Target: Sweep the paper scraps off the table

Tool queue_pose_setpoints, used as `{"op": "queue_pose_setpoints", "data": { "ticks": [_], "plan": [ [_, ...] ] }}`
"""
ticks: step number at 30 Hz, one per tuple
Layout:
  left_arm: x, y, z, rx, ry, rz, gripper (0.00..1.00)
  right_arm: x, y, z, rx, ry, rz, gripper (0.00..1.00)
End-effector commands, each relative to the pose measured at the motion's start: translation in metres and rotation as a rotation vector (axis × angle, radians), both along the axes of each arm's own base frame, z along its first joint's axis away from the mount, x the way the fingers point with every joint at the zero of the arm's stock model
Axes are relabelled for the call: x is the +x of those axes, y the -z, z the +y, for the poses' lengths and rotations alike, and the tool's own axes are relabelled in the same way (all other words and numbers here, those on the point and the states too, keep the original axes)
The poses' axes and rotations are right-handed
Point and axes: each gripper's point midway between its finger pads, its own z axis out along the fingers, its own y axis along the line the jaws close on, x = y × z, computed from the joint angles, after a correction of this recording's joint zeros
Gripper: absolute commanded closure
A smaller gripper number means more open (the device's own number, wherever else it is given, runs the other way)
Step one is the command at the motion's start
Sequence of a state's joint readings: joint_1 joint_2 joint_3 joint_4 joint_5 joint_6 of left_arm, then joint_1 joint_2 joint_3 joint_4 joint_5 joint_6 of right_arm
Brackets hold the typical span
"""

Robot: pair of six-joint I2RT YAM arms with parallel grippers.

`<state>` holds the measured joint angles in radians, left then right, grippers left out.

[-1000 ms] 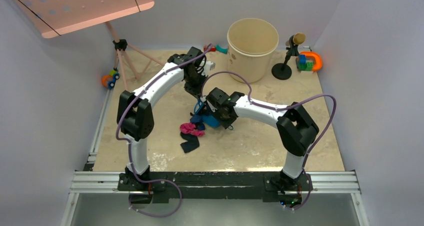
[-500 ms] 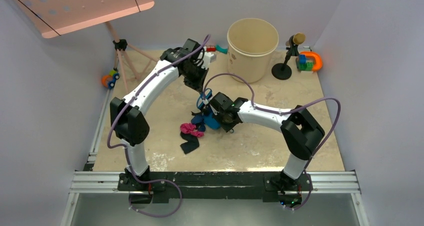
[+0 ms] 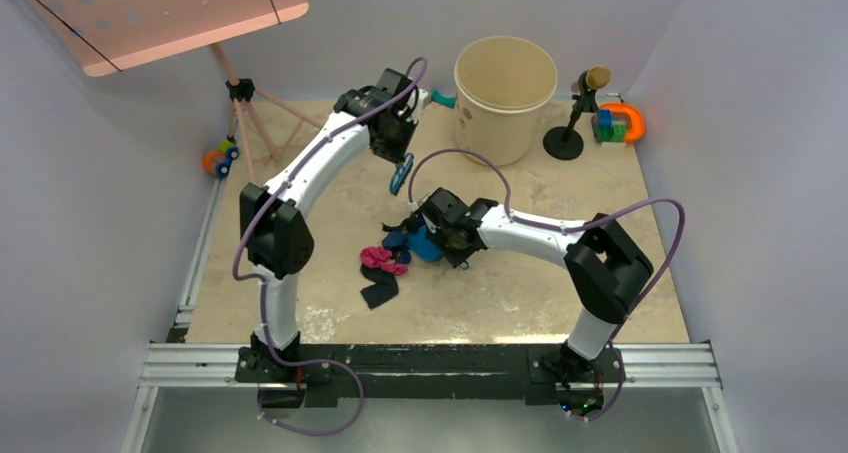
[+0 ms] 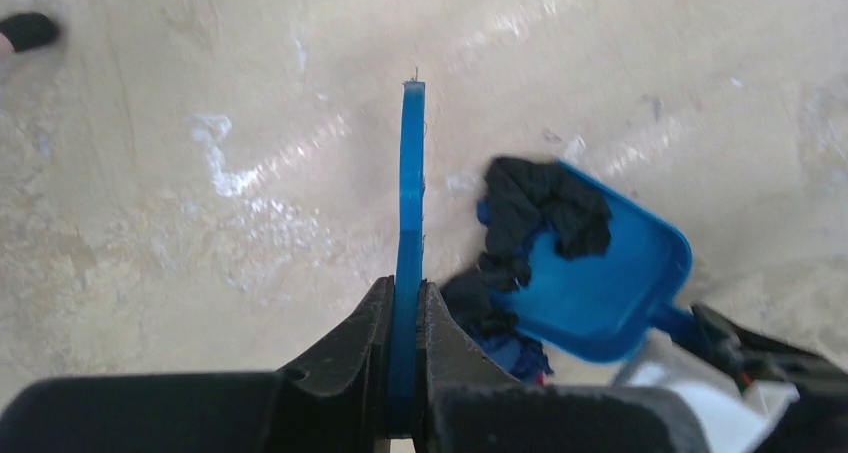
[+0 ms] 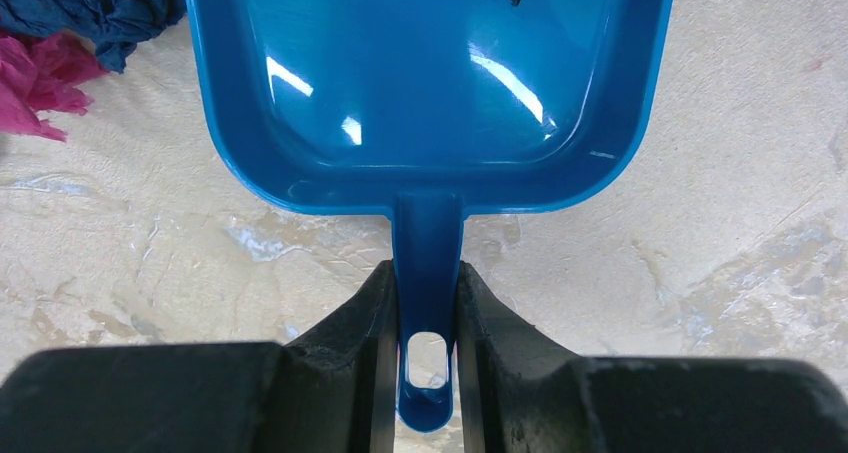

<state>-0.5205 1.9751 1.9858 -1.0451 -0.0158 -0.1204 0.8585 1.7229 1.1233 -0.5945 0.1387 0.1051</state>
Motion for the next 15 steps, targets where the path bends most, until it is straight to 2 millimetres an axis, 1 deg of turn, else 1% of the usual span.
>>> {"op": "queue_pose_setpoints", "data": {
  "ticks": [1, 5, 7, 9, 11, 14, 15],
  "plan": [
    [0.034, 0.008, -0.010, 0.057, -0.010, -0.074, 1.00, 0.000, -0.006, 0.005, 0.013, 0.013, -0.002, 1.00],
    [0.025, 0.031, -0.028, 0.029, 0.064, 0.017, 1.00, 0.004, -0.007, 0.009, 0.018, 0.014, -0.010, 1.00],
    [0.015, 0.048, -0.034, 0.016, 0.088, 0.093, 1.00, 0.006, -0.008, 0.012, 0.022, 0.014, -0.012, 1.00],
    [0.001, 0.056, -0.039, -0.009, 0.112, 0.162, 1.00, 0.008, -0.008, 0.014, 0.024, 0.013, -0.013, 1.00],
    [-0.014, 0.058, -0.046, -0.065, 0.140, 0.217, 1.00, 0.009, -0.009, 0.015, 0.029, 0.015, -0.015, 1.00],
    [-0.035, 0.044, -0.059, -0.174, 0.167, 0.257, 1.00, 0.009, -0.009, 0.016, 0.034, 0.016, -0.018, 1.00],
    [-0.040, 0.041, -0.060, -0.193, 0.164, 0.268, 1.00, 0.010, -0.009, 0.016, 0.032, 0.020, -0.022, 1.00]
  ]
}}
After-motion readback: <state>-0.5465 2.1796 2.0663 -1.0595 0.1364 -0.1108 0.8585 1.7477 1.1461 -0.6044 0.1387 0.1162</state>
